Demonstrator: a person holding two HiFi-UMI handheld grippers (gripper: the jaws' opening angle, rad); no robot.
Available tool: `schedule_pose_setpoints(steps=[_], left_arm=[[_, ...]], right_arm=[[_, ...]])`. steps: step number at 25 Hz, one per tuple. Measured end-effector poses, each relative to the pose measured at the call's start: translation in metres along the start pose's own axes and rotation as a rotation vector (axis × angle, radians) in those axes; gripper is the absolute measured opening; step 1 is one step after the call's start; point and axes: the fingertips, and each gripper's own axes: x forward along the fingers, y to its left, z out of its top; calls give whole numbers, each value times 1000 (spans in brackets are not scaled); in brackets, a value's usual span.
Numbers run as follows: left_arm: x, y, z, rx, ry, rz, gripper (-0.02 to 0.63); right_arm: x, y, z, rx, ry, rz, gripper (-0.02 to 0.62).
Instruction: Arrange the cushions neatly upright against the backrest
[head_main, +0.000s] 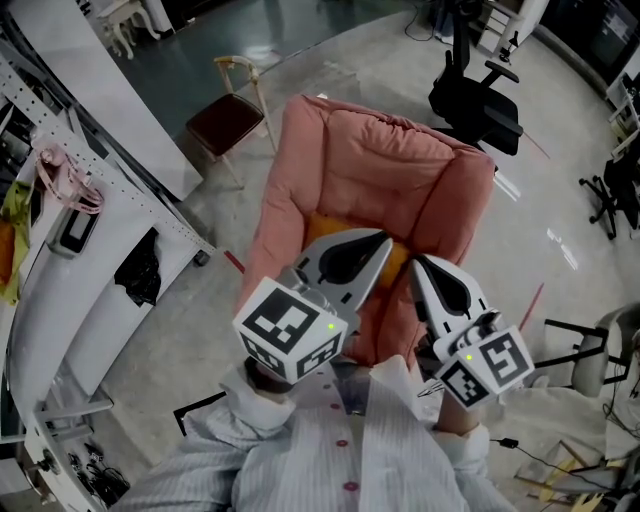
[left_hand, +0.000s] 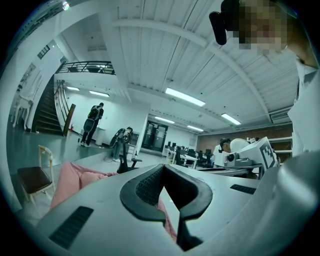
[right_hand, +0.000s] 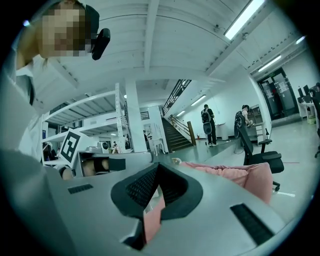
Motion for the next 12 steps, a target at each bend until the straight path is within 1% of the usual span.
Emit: schedule_pose_setpoints(steps=[8, 12], left_arm=[[3, 8, 6, 7, -5, -20, 11], [8, 13, 13, 41, -17, -25, 11]], right_arm=[[3, 3, 8, -6, -8, -26, 13], [4, -1, 14, -18, -17, -38, 12]])
